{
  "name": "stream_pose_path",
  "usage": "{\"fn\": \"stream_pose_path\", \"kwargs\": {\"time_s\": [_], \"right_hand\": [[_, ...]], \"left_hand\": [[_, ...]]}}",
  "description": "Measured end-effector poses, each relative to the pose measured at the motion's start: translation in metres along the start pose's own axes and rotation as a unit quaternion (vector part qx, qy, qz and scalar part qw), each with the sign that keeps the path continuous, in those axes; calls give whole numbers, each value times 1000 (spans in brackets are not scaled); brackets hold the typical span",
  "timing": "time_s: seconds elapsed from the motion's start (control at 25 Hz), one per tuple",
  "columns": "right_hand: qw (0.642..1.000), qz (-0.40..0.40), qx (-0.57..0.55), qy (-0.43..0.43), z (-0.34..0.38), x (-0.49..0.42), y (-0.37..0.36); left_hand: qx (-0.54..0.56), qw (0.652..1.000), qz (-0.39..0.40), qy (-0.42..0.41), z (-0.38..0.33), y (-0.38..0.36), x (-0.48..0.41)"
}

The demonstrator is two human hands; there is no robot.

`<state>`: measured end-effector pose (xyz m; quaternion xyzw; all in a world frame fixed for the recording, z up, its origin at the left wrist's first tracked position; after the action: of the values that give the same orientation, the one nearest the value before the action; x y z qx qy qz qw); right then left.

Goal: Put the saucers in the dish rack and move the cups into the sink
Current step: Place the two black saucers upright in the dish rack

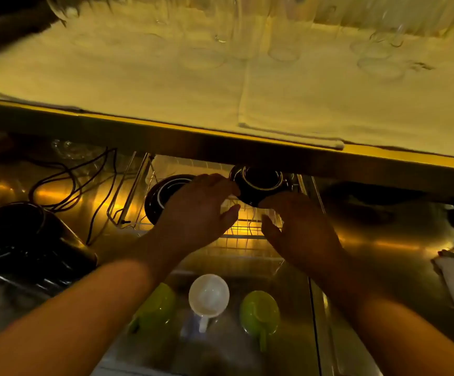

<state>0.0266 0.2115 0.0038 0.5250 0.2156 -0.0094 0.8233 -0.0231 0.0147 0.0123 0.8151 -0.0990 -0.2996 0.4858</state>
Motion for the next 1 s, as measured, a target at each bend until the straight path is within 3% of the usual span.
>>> {"fn": "stream_pose_path", "kwargs": {"time_s": [0.12, 0.32, 0.44, 0.56, 0.64, 0.8, 0.84, 0.92, 0.96, 1.0], "right_hand": [[997, 8, 75, -28, -17, -24, -7], [988, 73, 100, -97, -37, -33, -29], [988, 59, 102, -96, -37, -33, -29], [994, 24, 61, -88, -32, -28, -26], [990, -17, 7, -139, -31, -24, -14], [963, -76, -49, -253, -29, -15, 3], [943, -94, -144, -284, -30, -17, 2], [832, -122, -399, -366, -27, -27, 1], [754, -103, -519, -388, -23, -30, -3], [716, -118, -569, -387, -22, -34, -7]], "left_hand": [[-88, 993, 57, -47, -4, -24, -37], [-104, 984, 124, -78, 2, -47, -60], [-113, 982, 123, -87, -7, -54, -67], [-137, 972, 176, -71, -12, -57, -69], [-141, 976, 150, -67, -15, -50, -65], [-56, 998, 12, -34, -24, -33, -49], [-43, 999, 0, -12, -26, -30, -48], [-35, 999, -19, 16, -28, -26, -46], [-31, 999, -32, 20, -30, -25, -44], [-23, 998, -47, 20, -33, -24, -40]]}}
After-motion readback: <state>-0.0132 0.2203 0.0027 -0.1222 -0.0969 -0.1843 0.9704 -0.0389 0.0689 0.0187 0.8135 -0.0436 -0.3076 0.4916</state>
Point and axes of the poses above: each hand's wrist, its own x-axis away from the middle knuckle, its own y-axis out of the back of the hand, z = x × y, the point moved 3 cm from there along -x, towards the middle knuckle, and after that the axes turned 3 degrees about y, right-handed, at the moved point
